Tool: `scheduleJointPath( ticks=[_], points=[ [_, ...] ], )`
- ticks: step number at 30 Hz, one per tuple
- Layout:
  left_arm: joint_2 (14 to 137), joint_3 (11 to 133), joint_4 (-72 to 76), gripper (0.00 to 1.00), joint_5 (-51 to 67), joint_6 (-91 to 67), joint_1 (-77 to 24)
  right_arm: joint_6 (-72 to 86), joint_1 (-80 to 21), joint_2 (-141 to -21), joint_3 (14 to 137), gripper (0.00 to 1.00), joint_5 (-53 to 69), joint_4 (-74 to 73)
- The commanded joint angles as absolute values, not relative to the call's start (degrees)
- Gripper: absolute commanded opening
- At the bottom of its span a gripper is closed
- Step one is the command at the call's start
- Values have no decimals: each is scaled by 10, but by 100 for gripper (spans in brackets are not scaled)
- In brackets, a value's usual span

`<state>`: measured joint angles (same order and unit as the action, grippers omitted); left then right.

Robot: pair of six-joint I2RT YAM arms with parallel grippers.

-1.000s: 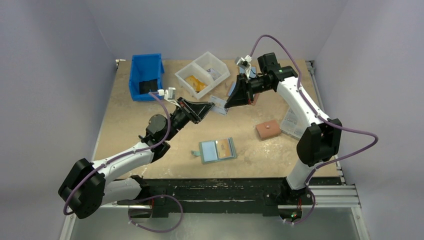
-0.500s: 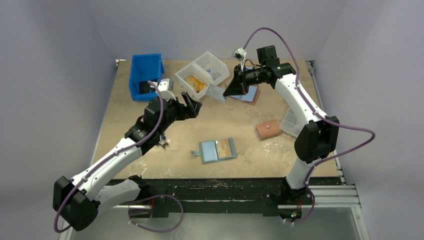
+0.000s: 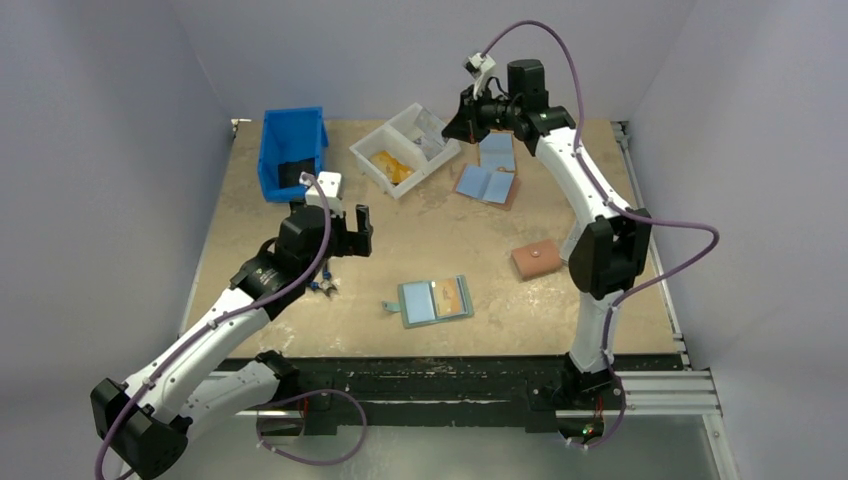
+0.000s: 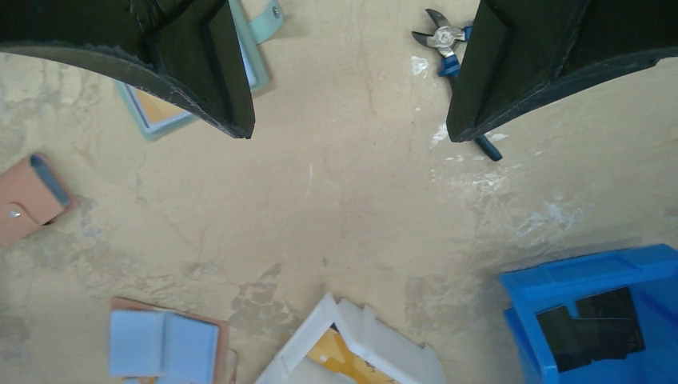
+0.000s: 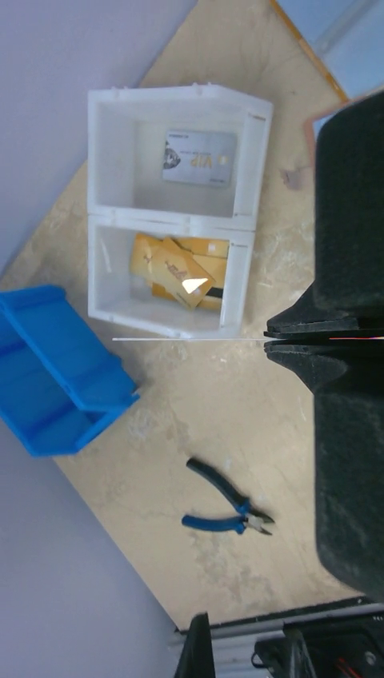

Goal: Take the credit cards out of the card holder
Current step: Place the credit card in the storage box.

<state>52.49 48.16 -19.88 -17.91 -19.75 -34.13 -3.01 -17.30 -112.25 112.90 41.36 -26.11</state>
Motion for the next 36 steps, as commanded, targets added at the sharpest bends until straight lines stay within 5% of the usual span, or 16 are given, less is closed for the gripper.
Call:
scheduleJointPath(
  ticks=[1, 13, 36],
  points=[
    [523, 487, -206, 99, -216, -132, -337, -24, -174, -1147, 1183, 0, 360, -237],
    [443, 421, -151, 99, -209, -127, -285, 10, -174, -1252, 1263, 0, 307, -191],
    [482, 418, -132, 99, -113, -135, -200, 70, -177, -1396, 1316, 0, 236, -80]
  ],
)
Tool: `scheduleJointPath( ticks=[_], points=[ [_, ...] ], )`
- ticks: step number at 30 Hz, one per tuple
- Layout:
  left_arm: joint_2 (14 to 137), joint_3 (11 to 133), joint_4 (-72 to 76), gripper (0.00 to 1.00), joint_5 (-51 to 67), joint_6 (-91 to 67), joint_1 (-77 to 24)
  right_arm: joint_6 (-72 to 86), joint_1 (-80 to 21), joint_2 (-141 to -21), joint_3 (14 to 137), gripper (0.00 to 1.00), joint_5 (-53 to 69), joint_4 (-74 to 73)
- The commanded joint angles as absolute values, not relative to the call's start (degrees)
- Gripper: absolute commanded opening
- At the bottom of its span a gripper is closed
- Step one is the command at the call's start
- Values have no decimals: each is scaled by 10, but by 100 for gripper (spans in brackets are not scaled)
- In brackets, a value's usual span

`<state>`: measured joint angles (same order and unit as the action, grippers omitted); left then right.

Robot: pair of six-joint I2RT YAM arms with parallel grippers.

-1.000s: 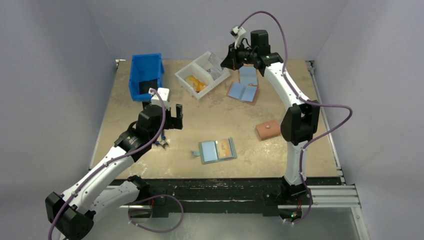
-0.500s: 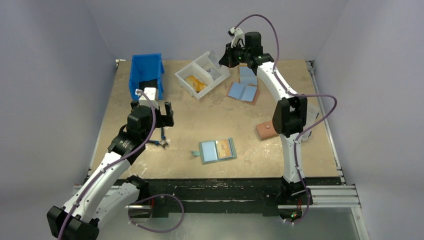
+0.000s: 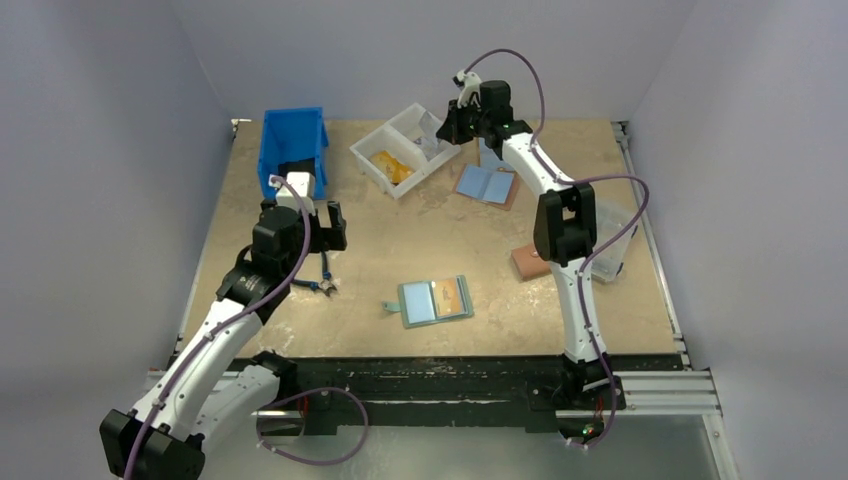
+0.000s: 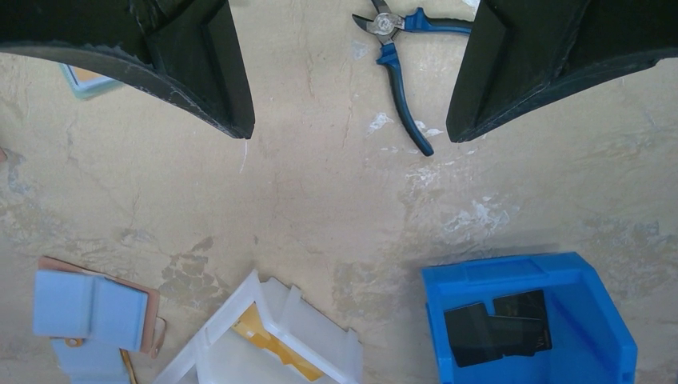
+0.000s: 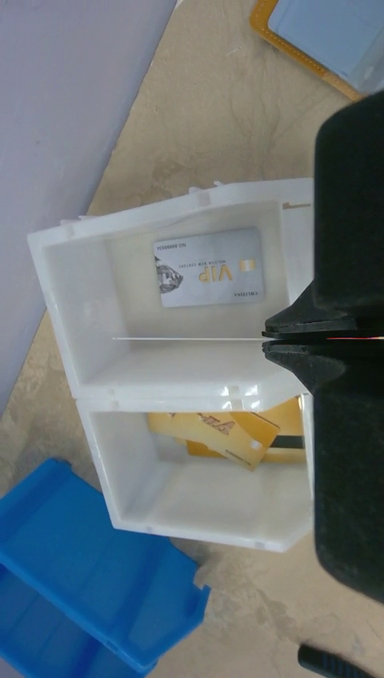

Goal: Take the credit cards out of the card holder
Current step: Place the credit card in the storage box.

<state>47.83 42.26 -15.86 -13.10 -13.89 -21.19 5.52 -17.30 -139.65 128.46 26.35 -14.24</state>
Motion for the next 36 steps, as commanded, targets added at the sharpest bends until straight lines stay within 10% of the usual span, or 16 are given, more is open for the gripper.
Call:
scheduleJointPath(
  ticks=[1, 36],
  points=[
    [484, 419, -132, 99, -112, -136, -198, 71, -177, -1401, 1318, 0, 236, -77],
    [497, 417, -122, 98, -70, -139, -163, 109, -205, -1471, 1310, 9, 231, -21]
  ],
)
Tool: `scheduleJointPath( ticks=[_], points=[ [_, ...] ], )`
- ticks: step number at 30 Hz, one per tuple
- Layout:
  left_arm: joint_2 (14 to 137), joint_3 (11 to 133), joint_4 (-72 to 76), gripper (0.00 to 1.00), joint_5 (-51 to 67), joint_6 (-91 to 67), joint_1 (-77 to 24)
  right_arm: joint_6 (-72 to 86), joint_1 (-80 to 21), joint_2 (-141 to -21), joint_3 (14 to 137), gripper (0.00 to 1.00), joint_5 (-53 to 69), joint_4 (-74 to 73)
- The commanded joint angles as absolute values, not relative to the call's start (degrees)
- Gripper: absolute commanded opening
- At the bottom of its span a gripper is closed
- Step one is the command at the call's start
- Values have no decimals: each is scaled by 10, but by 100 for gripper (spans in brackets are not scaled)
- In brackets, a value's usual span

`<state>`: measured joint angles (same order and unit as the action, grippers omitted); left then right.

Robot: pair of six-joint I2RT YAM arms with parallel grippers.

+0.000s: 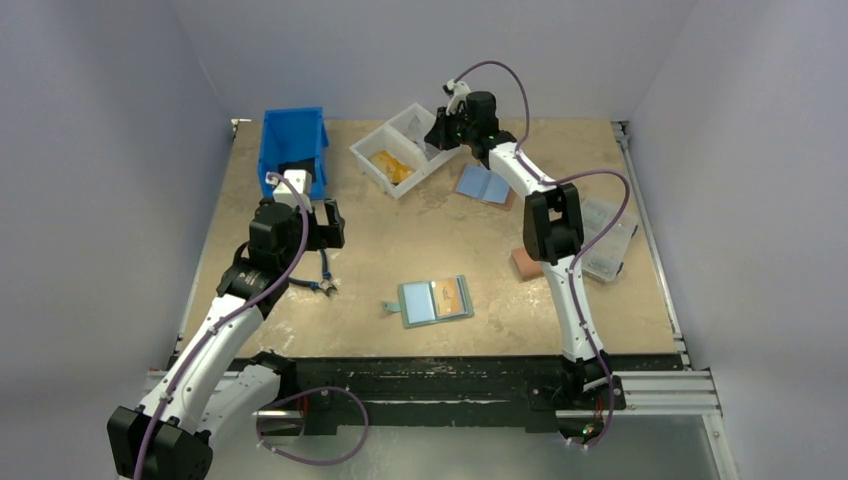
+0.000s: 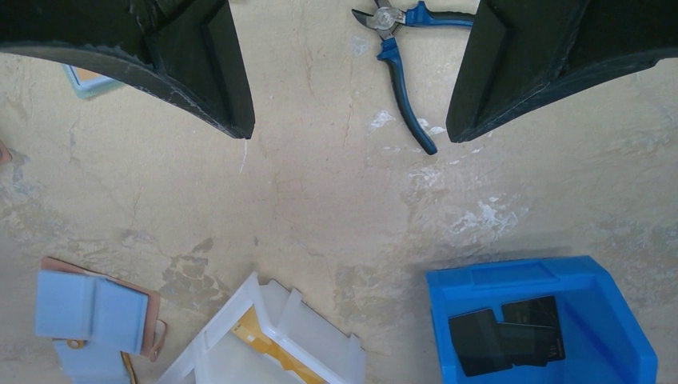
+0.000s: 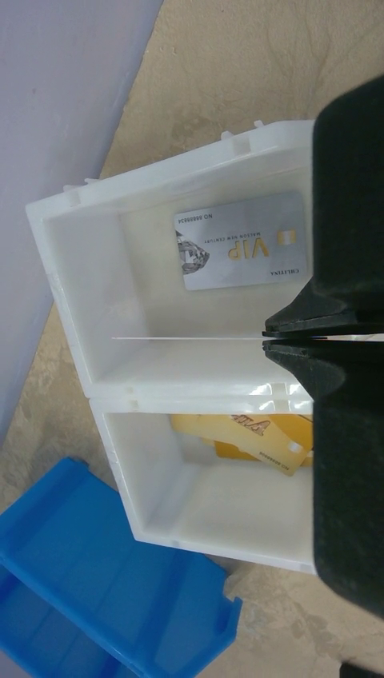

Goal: Take the credit cards out of the card holder
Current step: Place the credit card in the storage box.

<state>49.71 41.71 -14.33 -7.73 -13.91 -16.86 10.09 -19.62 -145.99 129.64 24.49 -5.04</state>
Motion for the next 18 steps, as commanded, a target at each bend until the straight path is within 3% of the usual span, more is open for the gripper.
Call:
scheduleJointPath(
  ticks=[1, 4, 6, 8, 13, 18],
  points=[
    [496, 417, -121, 99, -69, -139, -163, 109, -205, -1470, 1308, 10, 229, -21],
    [495, 417, -121, 99, -67, -139, -163, 108, -208, -1469, 1303, 15, 220, -20],
    [494, 417, -121, 99, -66, -139, -163, 102, -211, -1466, 1300, 24, 194, -25],
    [493, 416, -121, 98, -66, -140, -163, 74, -215, -1461, 1299, 39, 132, -33],
    [482, 414, -119, 99, -67, -141, -162, 22, -215, -1424, 1287, 41, 21, -39],
    [474, 410, -111, 99, -46, -145, -162, 4, -213, -1342, 1228, 40, 33, -35]
  ],
)
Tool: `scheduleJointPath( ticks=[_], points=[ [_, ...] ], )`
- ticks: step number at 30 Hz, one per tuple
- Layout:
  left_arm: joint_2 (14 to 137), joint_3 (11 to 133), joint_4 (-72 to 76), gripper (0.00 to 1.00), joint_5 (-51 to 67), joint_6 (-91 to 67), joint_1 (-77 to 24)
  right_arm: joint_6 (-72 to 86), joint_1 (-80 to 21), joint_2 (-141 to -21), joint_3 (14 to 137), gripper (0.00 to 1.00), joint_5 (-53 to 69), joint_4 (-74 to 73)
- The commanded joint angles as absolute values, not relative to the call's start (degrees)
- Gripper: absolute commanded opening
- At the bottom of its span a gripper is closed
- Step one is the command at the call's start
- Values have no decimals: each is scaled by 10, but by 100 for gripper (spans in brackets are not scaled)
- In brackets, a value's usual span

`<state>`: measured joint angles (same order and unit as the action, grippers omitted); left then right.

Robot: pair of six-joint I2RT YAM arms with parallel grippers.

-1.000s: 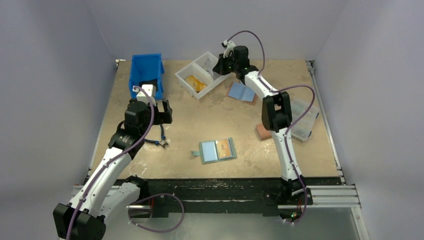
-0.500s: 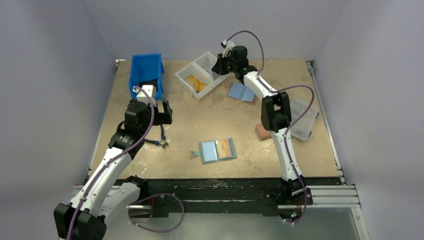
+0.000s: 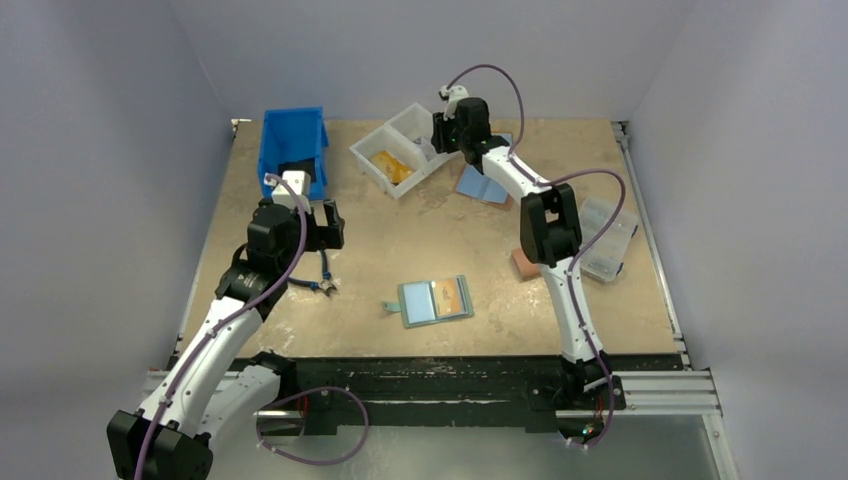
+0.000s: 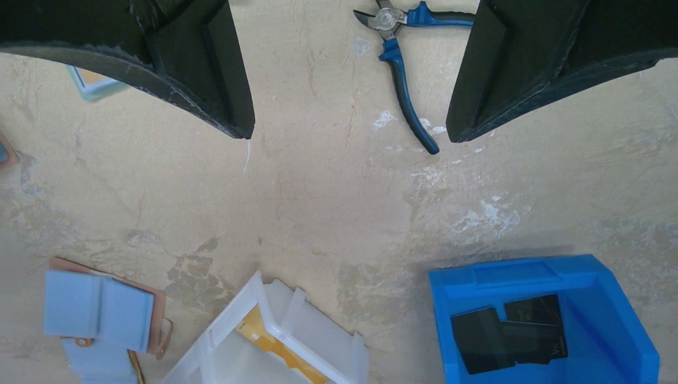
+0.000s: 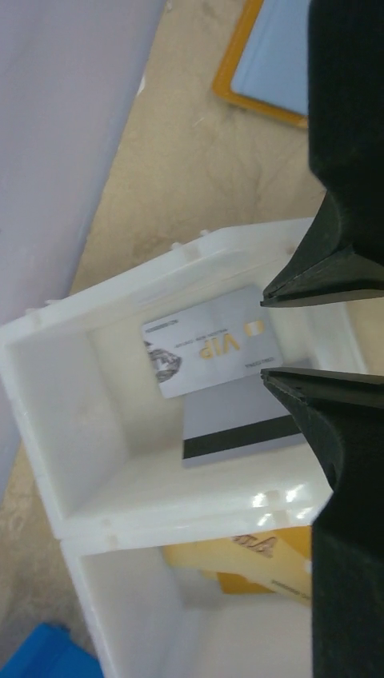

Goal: Take the credit cards out of the card holder
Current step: Place the credit card in the storage box.

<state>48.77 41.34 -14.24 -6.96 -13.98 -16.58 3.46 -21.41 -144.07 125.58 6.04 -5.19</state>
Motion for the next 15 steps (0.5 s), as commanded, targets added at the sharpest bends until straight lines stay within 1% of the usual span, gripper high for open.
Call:
scheduleJointPath(
  ticks=[1, 5, 9, 12, 15],
  points=[
    [473, 410, -110, 99, -40, -146, -162, 3, -214, -1324, 1213, 40, 44, -36],
    [476, 407, -104, 99, -5, -151, -162, -22, -214, -1244, 1142, 40, 123, -45],
    [487, 406, -97, 99, 52, -159, -162, -90, -211, -1158, 1074, 40, 246, -104],
    [500, 404, -83, 99, 113, -173, -162, -129, -205, -1084, 1008, 42, 353, -151],
    [514, 393, -54, 99, 196, -210, -162, -173, -203, -986, 910, 43, 432, -183]
  ],
)
